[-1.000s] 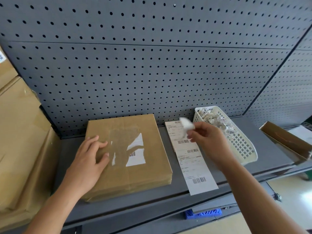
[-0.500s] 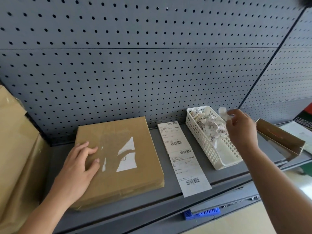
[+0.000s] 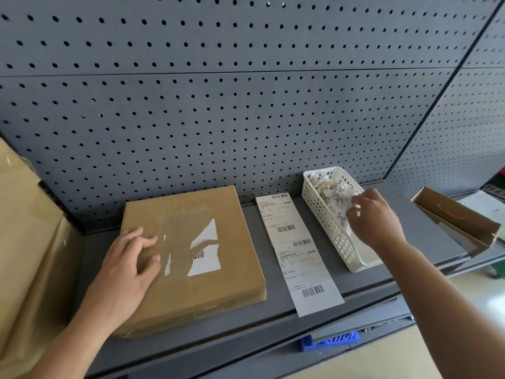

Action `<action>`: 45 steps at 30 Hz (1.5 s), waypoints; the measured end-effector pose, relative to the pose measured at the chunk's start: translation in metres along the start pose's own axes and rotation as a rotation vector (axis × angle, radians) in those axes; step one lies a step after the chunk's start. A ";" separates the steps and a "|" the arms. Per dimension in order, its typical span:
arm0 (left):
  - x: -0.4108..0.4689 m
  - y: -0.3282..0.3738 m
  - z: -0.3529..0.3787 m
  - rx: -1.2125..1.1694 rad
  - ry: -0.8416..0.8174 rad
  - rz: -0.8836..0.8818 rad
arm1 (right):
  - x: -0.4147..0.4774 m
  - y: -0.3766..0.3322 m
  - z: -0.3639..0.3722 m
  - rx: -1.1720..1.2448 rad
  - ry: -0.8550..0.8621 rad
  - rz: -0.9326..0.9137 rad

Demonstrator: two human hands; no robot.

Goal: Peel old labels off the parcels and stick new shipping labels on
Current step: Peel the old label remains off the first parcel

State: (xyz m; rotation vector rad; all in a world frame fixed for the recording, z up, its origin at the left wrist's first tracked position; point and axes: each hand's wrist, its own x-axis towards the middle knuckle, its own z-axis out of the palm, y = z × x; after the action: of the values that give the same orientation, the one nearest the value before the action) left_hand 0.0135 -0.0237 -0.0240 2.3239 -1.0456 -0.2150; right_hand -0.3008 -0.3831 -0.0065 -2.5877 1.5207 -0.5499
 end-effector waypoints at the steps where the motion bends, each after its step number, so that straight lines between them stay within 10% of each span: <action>1: 0.000 0.000 0.000 0.000 0.002 0.003 | -0.002 0.000 0.000 0.003 -0.011 0.011; 45: 0.000 -0.001 0.001 -0.012 0.003 0.011 | -0.005 -0.030 -0.030 0.157 0.295 0.123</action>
State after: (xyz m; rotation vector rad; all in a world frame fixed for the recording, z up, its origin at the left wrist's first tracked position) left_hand 0.0139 -0.0239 -0.0250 2.3059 -1.0527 -0.2130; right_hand -0.2889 -0.3611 0.0274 -2.3572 1.6296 -1.0292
